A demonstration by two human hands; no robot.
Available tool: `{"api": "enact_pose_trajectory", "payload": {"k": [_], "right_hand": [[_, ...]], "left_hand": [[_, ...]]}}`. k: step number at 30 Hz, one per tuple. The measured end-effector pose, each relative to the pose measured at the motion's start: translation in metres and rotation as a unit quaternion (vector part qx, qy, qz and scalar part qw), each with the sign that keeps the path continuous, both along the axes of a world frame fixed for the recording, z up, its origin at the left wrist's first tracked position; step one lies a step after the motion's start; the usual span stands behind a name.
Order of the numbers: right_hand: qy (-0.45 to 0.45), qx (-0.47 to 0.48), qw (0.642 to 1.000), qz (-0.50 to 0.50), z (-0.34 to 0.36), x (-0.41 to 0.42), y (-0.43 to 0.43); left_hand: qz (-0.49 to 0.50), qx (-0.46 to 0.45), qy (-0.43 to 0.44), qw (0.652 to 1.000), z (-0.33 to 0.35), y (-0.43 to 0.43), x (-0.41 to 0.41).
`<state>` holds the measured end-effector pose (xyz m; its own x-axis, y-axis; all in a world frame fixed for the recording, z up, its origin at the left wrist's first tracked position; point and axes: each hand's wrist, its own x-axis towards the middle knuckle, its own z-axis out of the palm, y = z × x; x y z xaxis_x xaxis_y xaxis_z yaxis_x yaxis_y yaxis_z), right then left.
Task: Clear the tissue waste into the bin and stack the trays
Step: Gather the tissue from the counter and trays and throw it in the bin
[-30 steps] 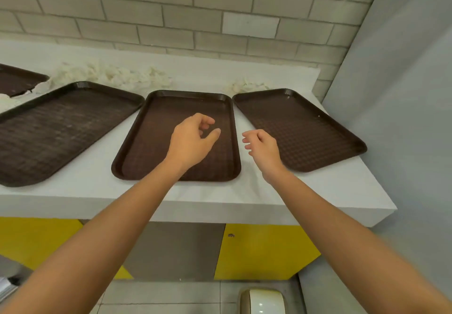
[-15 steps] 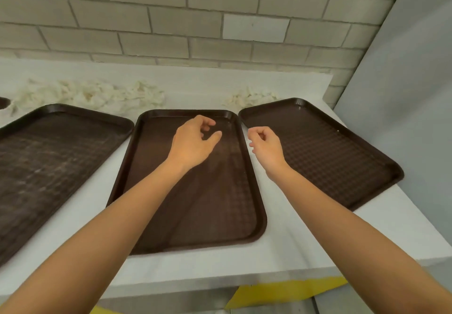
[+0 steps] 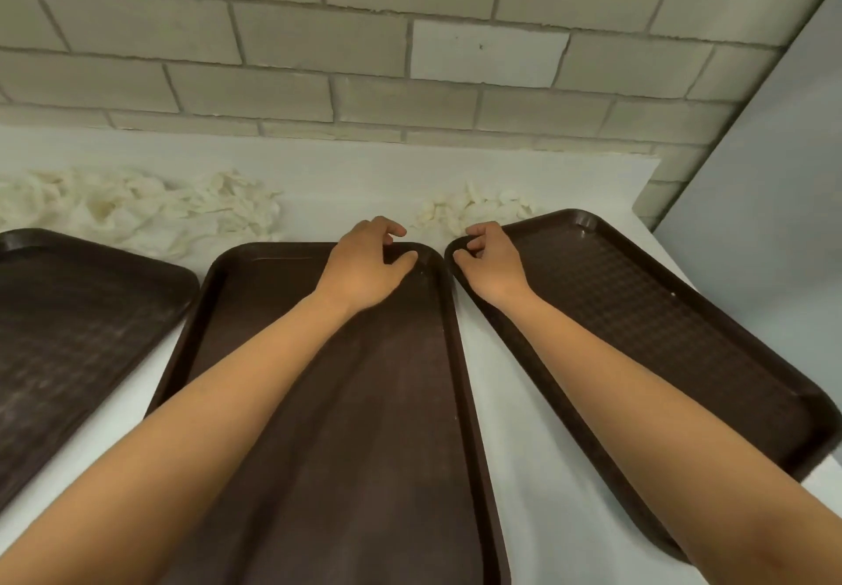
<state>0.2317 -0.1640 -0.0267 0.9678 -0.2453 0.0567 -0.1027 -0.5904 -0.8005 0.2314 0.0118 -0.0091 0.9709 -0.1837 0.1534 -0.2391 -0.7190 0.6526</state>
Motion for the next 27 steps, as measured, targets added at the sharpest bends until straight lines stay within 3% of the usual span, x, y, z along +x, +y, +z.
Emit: {"api": "enact_pose_trajectory", "payload": {"k": [6, 11, 19, 27], "right_hand": [[-0.010, -0.181, 0.983, 0.011, -0.009, 0.056, -0.005], [0.077, -0.291, 0.953, 0.038, -0.011, 0.094, -0.006], [0.079, -0.283, 0.954, 0.060, -0.025, 0.114, -0.004], [-0.084, -0.137, 0.987, 0.000, -0.009, 0.105, -0.017]], "left_hand": [[-0.033, 0.029, -0.017, 0.999, -0.010, -0.013, 0.045], [-0.053, 0.022, -0.020, 0.998, -0.018, -0.021, 0.074], [-0.062, 0.009, -0.010, 0.998, -0.033, -0.029, 0.097], [-0.049, -0.003, -0.018, 0.999, -0.041, -0.037, 0.112]]}}
